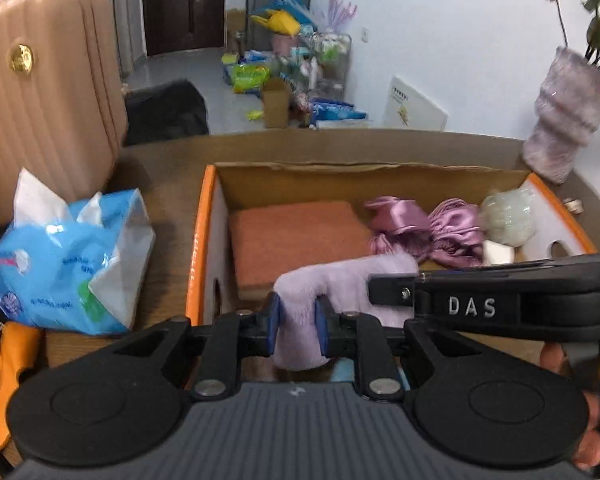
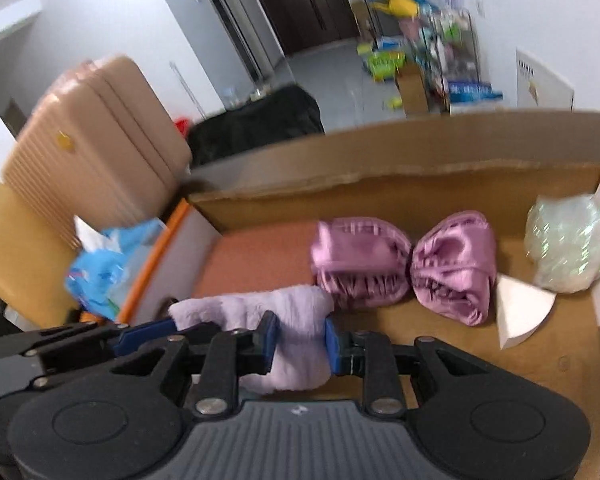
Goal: Organize soft objects
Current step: 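Open both grippers to drop the headband into the box, then withdraw both grippers back toward the remaining items, then lower both grippers onto the blue carton and close them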
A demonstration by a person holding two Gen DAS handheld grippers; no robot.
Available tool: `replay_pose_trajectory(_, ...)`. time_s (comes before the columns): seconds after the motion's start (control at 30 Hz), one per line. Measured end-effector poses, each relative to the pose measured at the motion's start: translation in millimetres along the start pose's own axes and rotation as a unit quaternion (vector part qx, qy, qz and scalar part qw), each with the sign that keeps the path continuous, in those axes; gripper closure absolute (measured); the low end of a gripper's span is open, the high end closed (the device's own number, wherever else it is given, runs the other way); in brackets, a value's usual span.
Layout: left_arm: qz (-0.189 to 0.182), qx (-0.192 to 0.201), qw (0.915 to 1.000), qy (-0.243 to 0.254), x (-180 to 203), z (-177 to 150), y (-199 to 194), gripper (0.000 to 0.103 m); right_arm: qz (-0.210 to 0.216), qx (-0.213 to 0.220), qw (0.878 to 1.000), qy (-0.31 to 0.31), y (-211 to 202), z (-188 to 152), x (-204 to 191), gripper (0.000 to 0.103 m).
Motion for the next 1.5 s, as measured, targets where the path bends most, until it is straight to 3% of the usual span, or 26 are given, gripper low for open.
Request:
replay_pose_trajectory(0.13,0.012,0.001,0.9999,0.009,3,-1,1,0.083,-0.006,-0.011,1.0,0.005,4,4,1,0.074)
replay_pose_trajectory(0.27,0.005,-0.008,0.9999,-0.014,-7,2,-7,0.066,-0.017,-0.009,1.0,0.008,-11,-1,-2,0.063)
replay_pose_trajectory(0.3,0.011,0.0,0.9998,-0.015,-7,3,-14,0.065,-0.016,-0.001,1.0,0.006,-20,0,-3,0.063)
replay_pose_trajectory(0.43,0.02,0.033,0.9992,-0.007,-11,13,-58,0.063,-0.018,0.037,0.999,-0.014,-71,2,-7,0.061)
replay_pose_trajectory(0.5,0.016,0.053,0.9984,-0.01,-16,13,-88,0.057,-0.02,0.061,0.998,-0.029,-108,-1,-5,0.057)
replay_pose_trajectory(0.57,0.021,0.073,0.997,-0.01,-20,8,-120,0.052,-0.031,0.092,0.994,-0.049,-150,-10,2,0.045)
replay_pose_trajectory(0.7,0.047,0.102,0.9937,-0.003,-23,-4,-177,0.04,-0.064,0.139,0.986,-0.06,-217,-29,24,0.041)
replay_pose_trajectory(0.8,0.048,0.116,0.992,-0.013,-16,-11,-207,0.027,-0.048,0.155,0.986,-0.036,-253,-42,35,0.041)
replay_pose_trajectory(0.97,0.063,0.162,0.9847,-0.016,7,-55,-248,0.019,-0.001,0.211,0.976,-0.049,-302,-100,41,0.029)
replay_pose_trajectory(1.1,0.049,0.183,0.9817,-0.02,29,-115,-273,0.013,0.006,0.248,0.965,-0.08,-322,-167,46,0.028)
replay_pose_trajectory(1.2,0.046,0.211,0.9763,0.003,50,-155,-284,0.003,0.012,0.266,0.957,-0.116,-332,-214,47,0.027)
replay_pose_trajectory(1.27,0.051,0.209,0.9763,0.026,62,-175,-284,0.003,0.02,0.281,0.949,-0.14,-337,-241,48,0.024)
replay_pose_trajectory(1.33,0.052,0.21,0.9762,0.013,67,-192,-286,0.003,0.031,0.282,0.948,-0.145,-338,-263,51,0.022)
replay_pose_trajectory(1.4,0.029,0.217,0.9756,-0.021,67,-206,-285,0.001,0.052,0.269,0.95,-0.147,-333,-276,53,0.021)
replay_pose_trajectory(1.5,0.016,0.201,0.979,-0.026,74,-218,-272,0.001,0.042,0.253,0.955,-0.147,-320,-286,51,0.021)
Point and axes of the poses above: each gripper's, at about its wrist camera, not at the fingertips, and y roughly the way its jaws point, x to its right, z to its top, the point moved 1 cm from there along y, roughly the way its jaws point, and after that the axes turned 14 degrees about y, right-handed, at the moved point
